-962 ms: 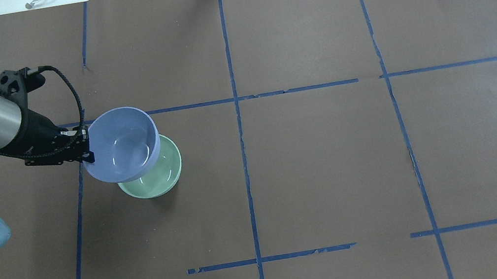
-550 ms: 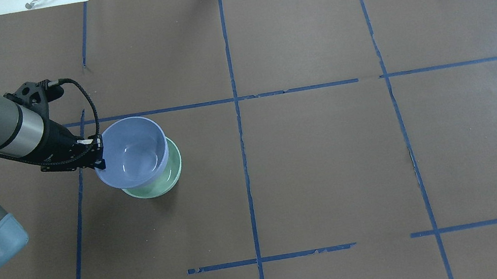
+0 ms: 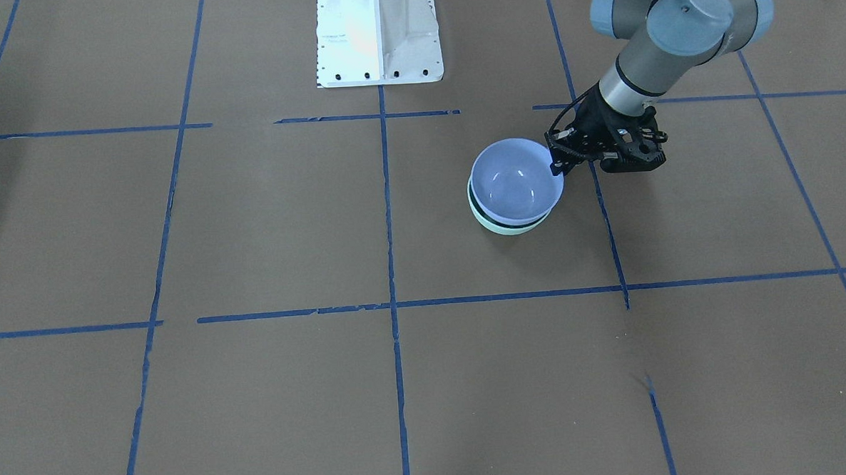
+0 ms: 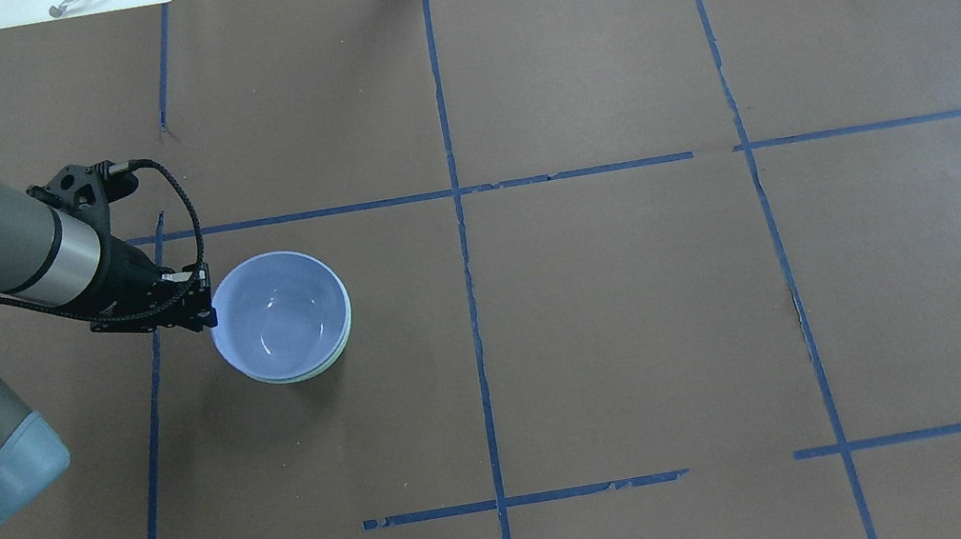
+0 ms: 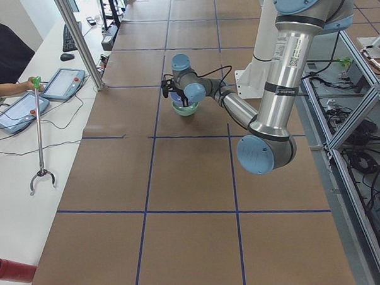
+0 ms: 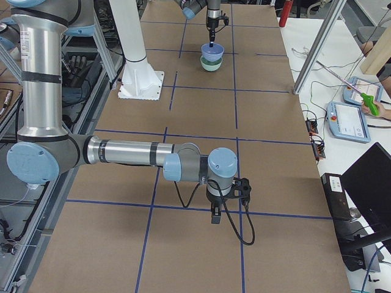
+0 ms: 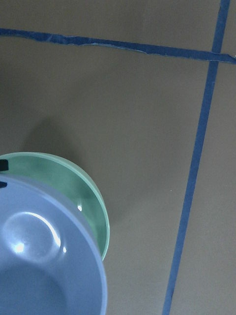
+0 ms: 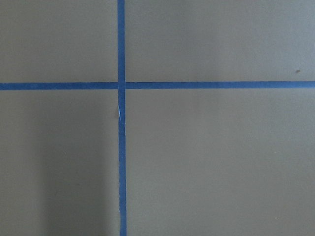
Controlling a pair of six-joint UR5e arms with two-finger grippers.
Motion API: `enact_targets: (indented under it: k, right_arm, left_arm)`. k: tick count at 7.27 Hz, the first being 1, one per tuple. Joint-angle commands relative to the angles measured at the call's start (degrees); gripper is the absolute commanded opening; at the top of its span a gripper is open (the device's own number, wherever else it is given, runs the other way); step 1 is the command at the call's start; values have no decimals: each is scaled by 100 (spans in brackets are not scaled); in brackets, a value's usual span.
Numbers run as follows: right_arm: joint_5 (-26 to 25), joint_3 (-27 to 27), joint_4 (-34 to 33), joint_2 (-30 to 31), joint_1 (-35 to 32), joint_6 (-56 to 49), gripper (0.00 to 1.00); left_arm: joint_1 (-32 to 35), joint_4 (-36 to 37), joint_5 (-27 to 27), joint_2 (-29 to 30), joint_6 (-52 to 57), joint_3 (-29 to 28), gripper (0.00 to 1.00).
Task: Stack blue bowl on green bowl
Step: 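Lower the blue bowl into the green bowl and open the left gripper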
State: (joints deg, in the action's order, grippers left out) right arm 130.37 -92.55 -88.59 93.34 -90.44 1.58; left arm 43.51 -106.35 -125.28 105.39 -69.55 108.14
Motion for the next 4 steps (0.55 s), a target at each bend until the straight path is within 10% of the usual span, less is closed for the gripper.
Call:
enact_targets:
  k: [1, 4]
  right_arm:
    - [-3, 0, 0, 0, 0, 0, 100]
    - [-3, 0, 0, 0, 0, 9, 100]
  left_arm:
    - [-9, -158, 4, 8, 38, -57, 100]
    - [61, -158, 4, -27, 65, 214, 100]
